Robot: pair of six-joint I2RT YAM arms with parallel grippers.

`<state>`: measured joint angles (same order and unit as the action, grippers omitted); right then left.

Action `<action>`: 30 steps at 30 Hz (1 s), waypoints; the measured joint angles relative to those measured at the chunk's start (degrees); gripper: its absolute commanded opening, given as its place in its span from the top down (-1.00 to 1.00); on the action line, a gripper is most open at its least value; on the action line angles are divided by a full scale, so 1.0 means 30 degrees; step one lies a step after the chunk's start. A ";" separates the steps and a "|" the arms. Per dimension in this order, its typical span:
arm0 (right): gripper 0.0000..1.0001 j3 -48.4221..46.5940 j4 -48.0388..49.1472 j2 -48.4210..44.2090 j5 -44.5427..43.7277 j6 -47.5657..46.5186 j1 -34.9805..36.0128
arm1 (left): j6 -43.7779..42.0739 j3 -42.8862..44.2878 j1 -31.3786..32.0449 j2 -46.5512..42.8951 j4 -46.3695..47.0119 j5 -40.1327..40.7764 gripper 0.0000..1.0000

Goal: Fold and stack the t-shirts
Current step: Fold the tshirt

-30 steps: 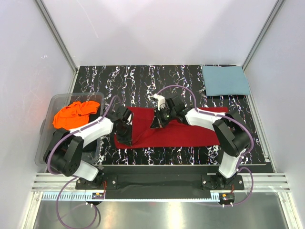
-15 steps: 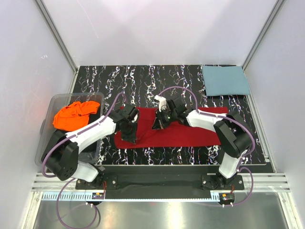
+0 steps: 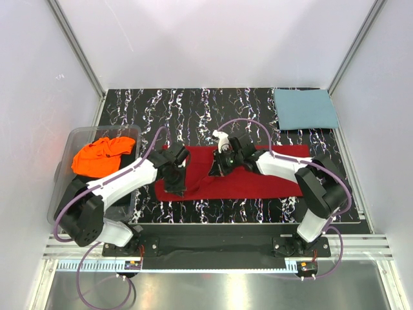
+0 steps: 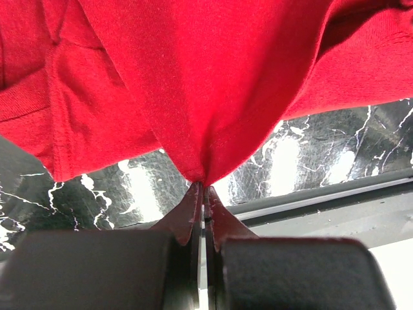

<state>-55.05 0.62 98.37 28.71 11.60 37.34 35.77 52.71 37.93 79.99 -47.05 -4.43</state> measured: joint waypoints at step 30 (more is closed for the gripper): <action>0.92 -0.0262 -0.0007 0.0182 -0.1035 0.0882 -0.0029 | -0.2127 0.2608 -0.3424 0.3774 -0.0306 -0.0117 0.83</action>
<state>-55.83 0.60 98.91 25.61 14.24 37.26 29.39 60.53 27.66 91.31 -47.97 -4.78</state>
